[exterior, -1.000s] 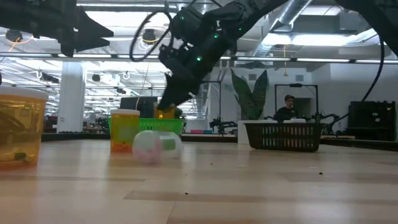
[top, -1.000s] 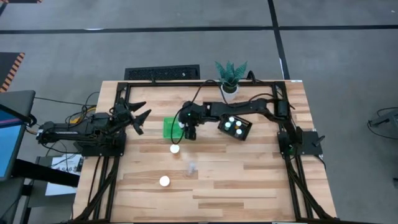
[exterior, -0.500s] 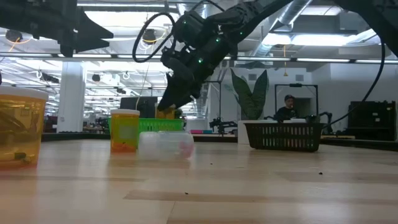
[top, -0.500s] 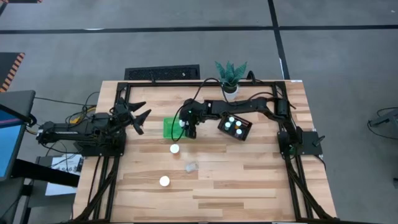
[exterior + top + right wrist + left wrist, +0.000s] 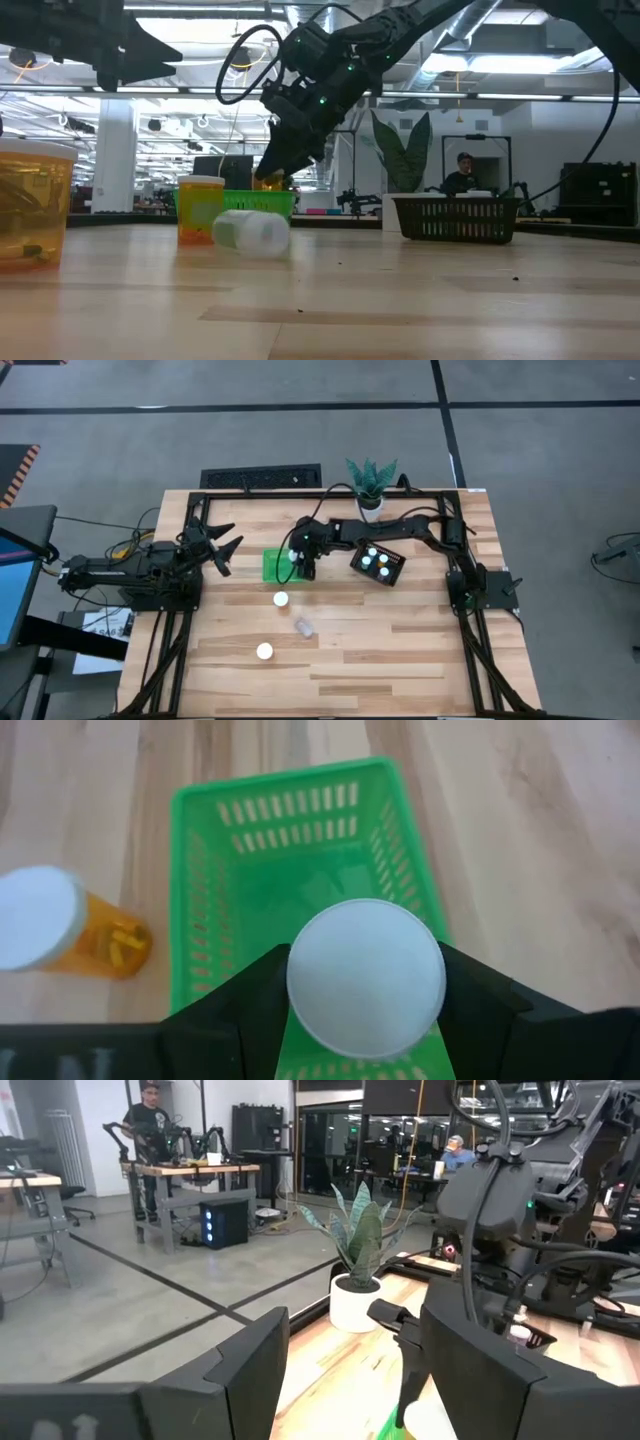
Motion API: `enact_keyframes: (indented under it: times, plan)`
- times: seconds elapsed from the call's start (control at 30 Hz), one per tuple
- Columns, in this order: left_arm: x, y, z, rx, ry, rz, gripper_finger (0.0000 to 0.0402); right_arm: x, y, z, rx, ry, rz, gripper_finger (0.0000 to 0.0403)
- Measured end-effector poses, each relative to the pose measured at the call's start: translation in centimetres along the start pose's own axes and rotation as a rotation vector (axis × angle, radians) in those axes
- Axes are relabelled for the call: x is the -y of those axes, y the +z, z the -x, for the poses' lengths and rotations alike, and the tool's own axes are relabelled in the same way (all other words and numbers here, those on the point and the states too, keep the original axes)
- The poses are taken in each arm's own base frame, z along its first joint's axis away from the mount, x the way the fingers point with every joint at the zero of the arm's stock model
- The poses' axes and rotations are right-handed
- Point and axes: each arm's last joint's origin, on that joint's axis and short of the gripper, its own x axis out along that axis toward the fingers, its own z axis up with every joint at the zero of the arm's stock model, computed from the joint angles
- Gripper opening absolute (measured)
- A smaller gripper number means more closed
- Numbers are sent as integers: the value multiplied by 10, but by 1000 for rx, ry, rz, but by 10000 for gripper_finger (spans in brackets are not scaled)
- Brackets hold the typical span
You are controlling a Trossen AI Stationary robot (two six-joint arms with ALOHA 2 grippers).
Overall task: Pick and place medicine bottles into bin by pill shape (circle, oval)
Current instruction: Put the bottom right orange capsule bottle into the green basket
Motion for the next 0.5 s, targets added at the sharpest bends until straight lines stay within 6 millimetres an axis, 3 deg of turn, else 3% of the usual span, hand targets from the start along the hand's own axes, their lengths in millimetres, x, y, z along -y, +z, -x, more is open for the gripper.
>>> enact_keyframes:
  times: [0.5]
  plan:
    - [0,0,0,0,0,0,220,0,0,-1,20,-1,-2,227]
